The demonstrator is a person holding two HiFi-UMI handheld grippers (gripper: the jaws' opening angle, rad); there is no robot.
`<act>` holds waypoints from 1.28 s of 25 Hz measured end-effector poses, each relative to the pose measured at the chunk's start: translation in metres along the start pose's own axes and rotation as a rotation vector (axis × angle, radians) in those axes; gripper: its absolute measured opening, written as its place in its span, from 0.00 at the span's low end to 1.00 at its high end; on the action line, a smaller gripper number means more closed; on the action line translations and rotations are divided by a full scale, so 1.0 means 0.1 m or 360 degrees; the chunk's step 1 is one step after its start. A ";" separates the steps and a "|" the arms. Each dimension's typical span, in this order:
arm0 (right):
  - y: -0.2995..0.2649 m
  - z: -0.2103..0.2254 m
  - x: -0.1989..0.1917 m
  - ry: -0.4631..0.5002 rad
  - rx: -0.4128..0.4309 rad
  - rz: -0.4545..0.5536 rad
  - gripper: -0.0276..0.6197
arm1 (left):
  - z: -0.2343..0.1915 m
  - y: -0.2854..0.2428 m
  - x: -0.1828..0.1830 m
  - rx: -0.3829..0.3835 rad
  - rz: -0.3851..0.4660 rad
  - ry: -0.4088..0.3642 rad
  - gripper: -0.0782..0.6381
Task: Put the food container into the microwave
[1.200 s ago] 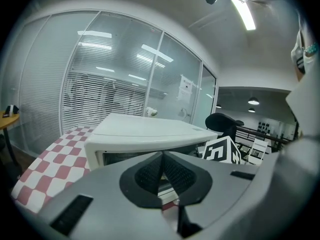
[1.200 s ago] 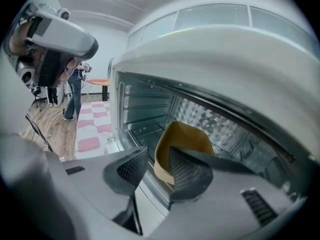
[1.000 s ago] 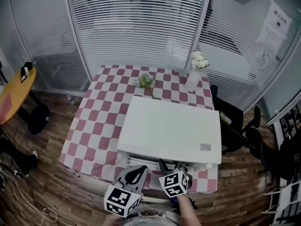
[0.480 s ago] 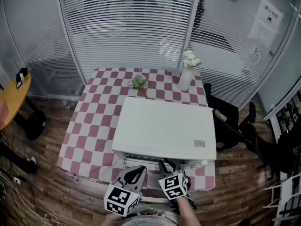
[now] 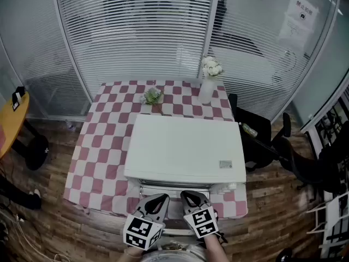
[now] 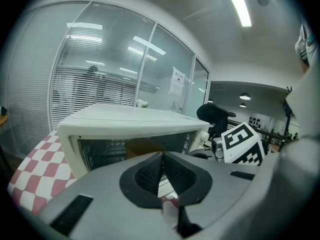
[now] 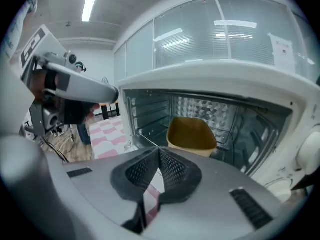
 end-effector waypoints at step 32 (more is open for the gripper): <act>0.87 -0.57 1.67 0.0146 0.0212 0.0857 0.03 | -0.12 0.43 1.06 0.0162 0.0524 -0.0214 0.13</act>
Point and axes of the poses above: the fingertips, and each gripper's own axes: y backward along the fingers, z to its right, x out of its top, the point moved 8 cm from there along y, backward along the fingers, and after that the axes turned 10 degrees about -y, right-handed, at the moved point
